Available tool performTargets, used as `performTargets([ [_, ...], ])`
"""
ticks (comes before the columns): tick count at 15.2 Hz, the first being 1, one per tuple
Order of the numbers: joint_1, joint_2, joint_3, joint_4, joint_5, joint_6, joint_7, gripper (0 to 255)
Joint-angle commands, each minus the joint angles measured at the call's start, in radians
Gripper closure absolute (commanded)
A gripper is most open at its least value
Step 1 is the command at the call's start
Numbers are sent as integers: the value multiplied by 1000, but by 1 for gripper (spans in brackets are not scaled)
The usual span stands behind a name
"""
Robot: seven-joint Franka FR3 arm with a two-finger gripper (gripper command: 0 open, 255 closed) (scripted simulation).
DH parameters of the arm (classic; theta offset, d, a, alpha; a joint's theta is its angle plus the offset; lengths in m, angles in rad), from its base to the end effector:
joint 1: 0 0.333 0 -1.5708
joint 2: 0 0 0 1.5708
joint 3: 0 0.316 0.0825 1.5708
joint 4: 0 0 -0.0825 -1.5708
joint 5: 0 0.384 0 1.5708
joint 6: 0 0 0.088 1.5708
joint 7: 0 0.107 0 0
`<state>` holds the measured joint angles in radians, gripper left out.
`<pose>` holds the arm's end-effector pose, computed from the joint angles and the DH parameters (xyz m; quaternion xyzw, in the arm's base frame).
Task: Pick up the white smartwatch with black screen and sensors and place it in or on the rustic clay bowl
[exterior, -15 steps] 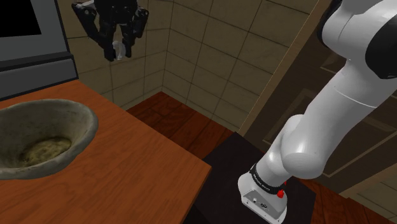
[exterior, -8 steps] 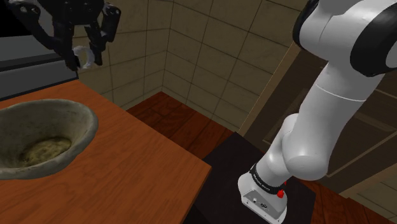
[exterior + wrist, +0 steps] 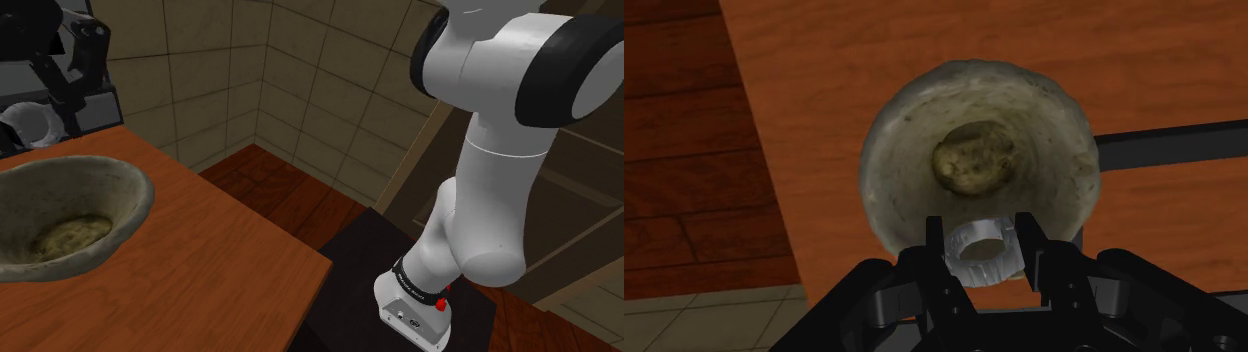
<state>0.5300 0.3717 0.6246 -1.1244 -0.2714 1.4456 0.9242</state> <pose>0.3614 0.5270 0.6296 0.9964 0.0799 0.0263 0.0097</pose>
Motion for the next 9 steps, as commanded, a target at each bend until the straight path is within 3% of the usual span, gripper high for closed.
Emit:
performTargets([
  [1,-3,-4,1,-30,2,27,7,255],
  [9,-46,-50,2,-206,29,160,9,255],
])
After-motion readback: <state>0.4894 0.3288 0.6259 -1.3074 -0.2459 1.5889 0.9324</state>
